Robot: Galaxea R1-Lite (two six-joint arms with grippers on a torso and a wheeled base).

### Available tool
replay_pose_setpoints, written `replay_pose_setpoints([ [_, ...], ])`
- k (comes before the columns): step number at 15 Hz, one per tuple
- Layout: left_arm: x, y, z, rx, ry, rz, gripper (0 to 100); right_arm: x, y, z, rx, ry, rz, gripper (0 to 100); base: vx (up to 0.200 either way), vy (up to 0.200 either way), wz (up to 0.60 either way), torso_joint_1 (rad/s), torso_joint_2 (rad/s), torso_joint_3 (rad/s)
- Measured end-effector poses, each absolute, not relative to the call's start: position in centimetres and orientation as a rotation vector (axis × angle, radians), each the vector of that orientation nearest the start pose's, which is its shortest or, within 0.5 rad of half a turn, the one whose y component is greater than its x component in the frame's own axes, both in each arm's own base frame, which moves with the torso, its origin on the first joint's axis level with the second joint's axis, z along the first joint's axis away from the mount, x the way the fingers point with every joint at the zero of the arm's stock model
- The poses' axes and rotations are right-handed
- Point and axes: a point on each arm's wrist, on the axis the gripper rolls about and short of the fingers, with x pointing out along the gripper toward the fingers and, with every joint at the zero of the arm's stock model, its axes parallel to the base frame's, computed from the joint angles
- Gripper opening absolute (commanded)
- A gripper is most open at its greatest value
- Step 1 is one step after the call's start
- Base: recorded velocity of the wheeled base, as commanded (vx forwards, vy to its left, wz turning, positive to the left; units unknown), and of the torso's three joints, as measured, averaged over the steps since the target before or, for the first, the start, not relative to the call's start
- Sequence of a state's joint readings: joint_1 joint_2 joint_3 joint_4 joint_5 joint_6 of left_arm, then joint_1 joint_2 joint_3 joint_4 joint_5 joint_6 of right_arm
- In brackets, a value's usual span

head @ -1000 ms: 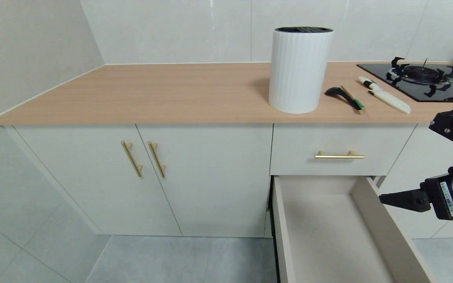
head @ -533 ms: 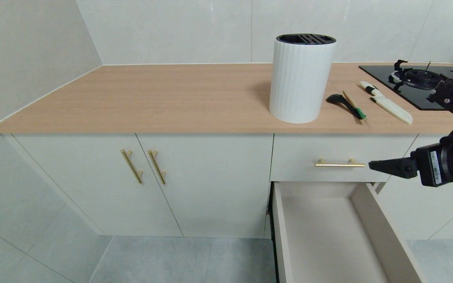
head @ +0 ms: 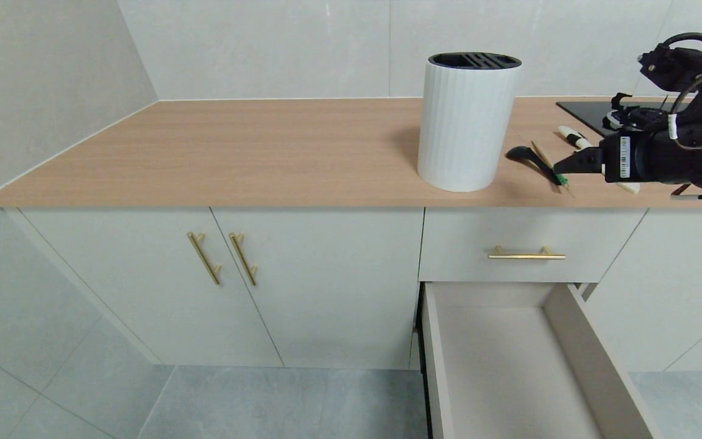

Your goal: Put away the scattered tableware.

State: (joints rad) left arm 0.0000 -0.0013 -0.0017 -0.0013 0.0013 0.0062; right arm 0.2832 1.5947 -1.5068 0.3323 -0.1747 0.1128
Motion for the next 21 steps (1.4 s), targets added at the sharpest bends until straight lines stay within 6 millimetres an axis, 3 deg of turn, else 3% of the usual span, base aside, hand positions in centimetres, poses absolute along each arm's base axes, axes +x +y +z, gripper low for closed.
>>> replay_pose_setpoints([
  [4,-2.3,0.0,7.6,0.006,-0.004,0.001,100,31.7,7.1,30.5,0.067,0.440,-0.042,100,0.000,0.000,0.00,0.000,0.00,0.000],
  [10,-2.3,0.0,7.6,0.006,-0.004,0.001,100,35.8,7.0,28.3,0.075,0.476,-0.118,100,0.000,0.000,0.00,0.000,0.00,0.000],
  [15,-2.3,0.0,7.6,0.007,-0.004,0.001,100,38.1,7.0,27.1,0.103,0.453,-0.135,100,0.000,0.000,0.00,0.000,0.00,0.000],
  [21,-2.3,0.0,7.6,0.007,-0.004,0.001,100,38.8,6.6,26.5,0.116,0.454,-0.150,100,0.000,0.000,0.00,0.000,0.00,0.000],
])
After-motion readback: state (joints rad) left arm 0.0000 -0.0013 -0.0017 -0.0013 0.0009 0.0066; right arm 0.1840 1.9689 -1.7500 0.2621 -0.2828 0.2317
